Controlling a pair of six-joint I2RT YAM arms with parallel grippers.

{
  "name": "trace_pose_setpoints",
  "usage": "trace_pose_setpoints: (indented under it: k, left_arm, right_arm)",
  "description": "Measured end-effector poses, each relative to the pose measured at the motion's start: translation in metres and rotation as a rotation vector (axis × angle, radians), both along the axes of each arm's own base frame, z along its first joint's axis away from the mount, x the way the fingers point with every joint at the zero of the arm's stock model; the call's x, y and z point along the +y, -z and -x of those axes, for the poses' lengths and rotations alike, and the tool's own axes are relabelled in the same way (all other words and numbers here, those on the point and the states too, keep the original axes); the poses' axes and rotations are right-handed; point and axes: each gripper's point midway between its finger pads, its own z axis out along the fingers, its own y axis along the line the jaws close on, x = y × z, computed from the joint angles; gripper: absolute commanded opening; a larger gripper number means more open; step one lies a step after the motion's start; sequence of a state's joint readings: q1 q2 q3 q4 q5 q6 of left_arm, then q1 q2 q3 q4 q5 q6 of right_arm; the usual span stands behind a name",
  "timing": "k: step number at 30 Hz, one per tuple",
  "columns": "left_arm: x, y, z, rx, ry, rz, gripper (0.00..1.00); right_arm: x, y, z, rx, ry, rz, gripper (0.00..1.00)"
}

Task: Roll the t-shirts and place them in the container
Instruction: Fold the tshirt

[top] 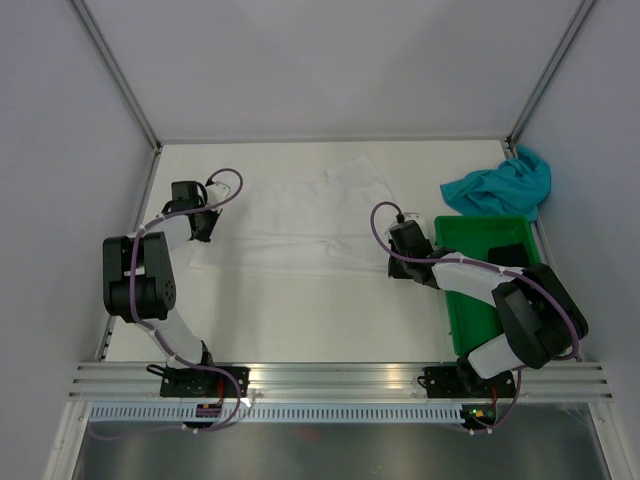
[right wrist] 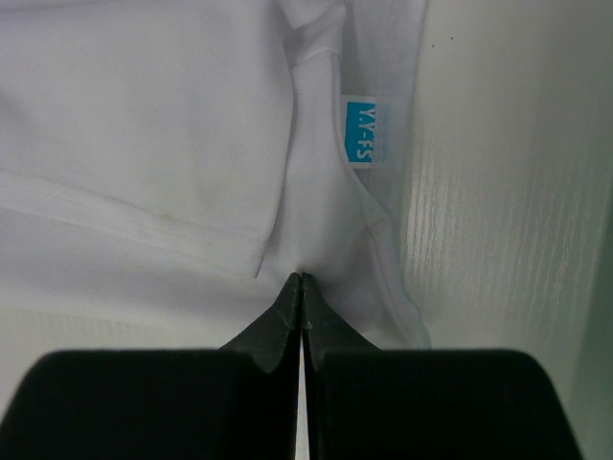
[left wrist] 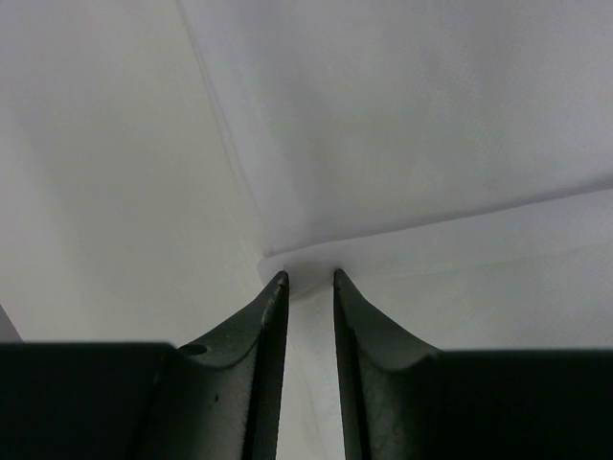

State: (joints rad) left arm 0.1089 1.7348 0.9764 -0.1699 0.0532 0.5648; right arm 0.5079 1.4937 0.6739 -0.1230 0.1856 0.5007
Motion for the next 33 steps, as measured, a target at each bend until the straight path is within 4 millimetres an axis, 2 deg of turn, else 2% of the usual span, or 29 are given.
trace_pose_setpoints:
  k: [9,15,18,23,25,29,33]
  left_arm:
    - [0.012,-0.007,-0.035,-0.038,-0.035,-0.04,0.32]
    - [0.011,-0.022,-0.039,-0.073,-0.032,-0.036,0.33]
    - [0.007,-0.033,-0.032,-0.095,-0.019,-0.022,0.32]
    - [-0.004,-0.047,-0.009,-0.113,0.012,0.013,0.31]
    - [-0.006,-0.043,-0.004,-0.102,0.018,0.02,0.29]
    - [-0.006,-0.024,0.003,-0.049,0.015,0.023,0.26]
    - [-0.008,-0.011,0.021,-0.008,0.014,0.028,0.35]
  right_arm:
    - [0.0,0.0,0.0,-0.002,0.0,-0.001,0.0]
    - [0.001,0.0,-0.001,-0.011,0.0,-0.006,0.0]
    - [0.001,0.0,-0.001,-0.012,0.001,-0.006,0.0]
    - [0.0,0.0,-0.001,-0.013,0.0,-0.002,0.0]
    - [-0.003,0.0,0.001,-0.009,0.002,0.013,0.0]
    - [-0.013,-0.002,0.007,0.006,0.008,0.054,0.0]
    - [-0.021,-0.011,0.012,0.001,0.021,0.078,0.07]
